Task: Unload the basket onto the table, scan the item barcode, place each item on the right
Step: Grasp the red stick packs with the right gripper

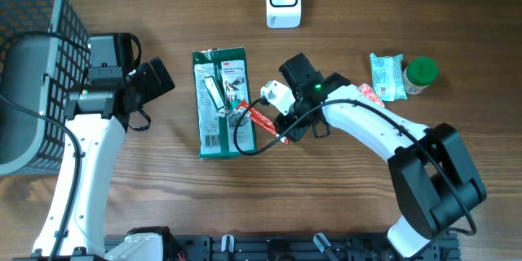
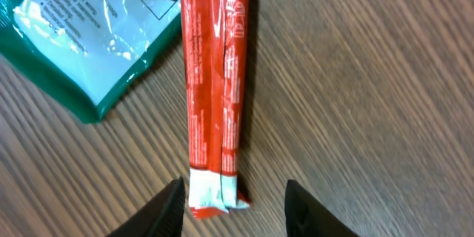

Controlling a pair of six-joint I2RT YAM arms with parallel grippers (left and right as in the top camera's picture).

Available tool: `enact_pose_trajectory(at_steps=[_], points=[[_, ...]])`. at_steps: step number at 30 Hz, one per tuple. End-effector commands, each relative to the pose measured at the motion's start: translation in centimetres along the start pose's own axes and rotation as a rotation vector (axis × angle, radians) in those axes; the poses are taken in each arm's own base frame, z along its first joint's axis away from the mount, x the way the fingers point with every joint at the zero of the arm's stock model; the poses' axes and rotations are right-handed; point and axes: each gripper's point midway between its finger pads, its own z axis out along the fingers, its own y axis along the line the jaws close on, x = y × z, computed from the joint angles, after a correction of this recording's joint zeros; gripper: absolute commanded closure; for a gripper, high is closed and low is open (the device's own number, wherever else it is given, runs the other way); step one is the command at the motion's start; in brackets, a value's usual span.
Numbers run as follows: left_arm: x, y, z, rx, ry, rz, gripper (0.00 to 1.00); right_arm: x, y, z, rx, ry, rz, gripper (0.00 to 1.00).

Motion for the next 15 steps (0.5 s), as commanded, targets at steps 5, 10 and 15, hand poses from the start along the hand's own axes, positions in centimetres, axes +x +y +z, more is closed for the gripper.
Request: enact_pose_trajectory(at_steps=[5,10,15], points=[[-0.3,0.2,0.0,-0.008,-0.009,0.007,0.00,0.2,0.1,1.5,-0.033,0.022,0.022,0.57],[-0.3,0.2,0.0,-0.009,-0.009,0.007,0.00,0.3,0.0,2.1,-0.027,0.004,0.017,0.57],[-0.3,0.2,0.0,-0.008,-0.009,0.007,0.00,0.3,0.0,2.2,-0.027,0.004,0.016,0.58]])
